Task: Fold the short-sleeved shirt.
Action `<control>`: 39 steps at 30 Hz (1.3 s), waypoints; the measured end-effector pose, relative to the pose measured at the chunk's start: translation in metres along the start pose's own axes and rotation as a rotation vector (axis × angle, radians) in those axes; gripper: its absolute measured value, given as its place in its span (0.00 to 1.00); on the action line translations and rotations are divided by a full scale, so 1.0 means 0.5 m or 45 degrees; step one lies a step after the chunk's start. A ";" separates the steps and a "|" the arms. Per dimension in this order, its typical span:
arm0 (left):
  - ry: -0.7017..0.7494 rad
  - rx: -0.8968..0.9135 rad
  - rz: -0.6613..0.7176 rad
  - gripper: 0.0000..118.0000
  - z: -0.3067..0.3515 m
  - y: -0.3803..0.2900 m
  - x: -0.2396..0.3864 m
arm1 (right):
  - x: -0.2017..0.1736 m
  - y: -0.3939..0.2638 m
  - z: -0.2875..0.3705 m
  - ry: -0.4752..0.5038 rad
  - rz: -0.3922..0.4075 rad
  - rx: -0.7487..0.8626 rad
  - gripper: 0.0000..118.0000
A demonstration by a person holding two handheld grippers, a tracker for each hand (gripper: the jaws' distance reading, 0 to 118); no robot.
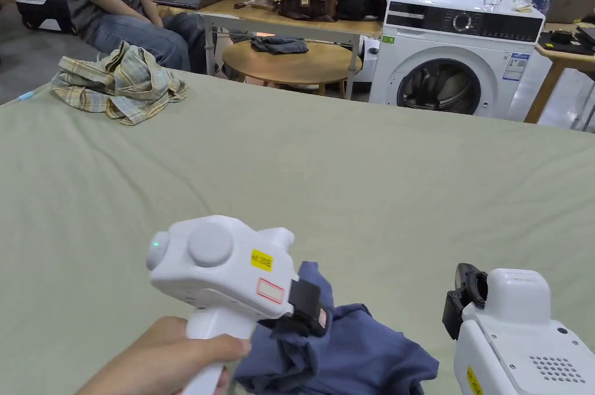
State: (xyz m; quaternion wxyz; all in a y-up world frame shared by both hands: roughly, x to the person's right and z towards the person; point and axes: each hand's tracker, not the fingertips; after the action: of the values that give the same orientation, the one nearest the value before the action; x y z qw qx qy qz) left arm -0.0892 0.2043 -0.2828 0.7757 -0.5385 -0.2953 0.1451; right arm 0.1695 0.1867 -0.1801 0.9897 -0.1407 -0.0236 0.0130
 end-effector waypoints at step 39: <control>-0.304 -0.154 0.089 0.00 -0.290 -0.002 -0.002 | 0.058 -0.031 0.011 -0.052 -0.049 -0.073 0.00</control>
State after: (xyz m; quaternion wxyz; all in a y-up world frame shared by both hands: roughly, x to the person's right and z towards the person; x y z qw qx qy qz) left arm -0.0010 0.0948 -0.3178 0.6955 -0.5732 -0.3751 0.2169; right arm 0.1985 0.1743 -0.1691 0.9846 -0.1682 -0.0469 -0.0041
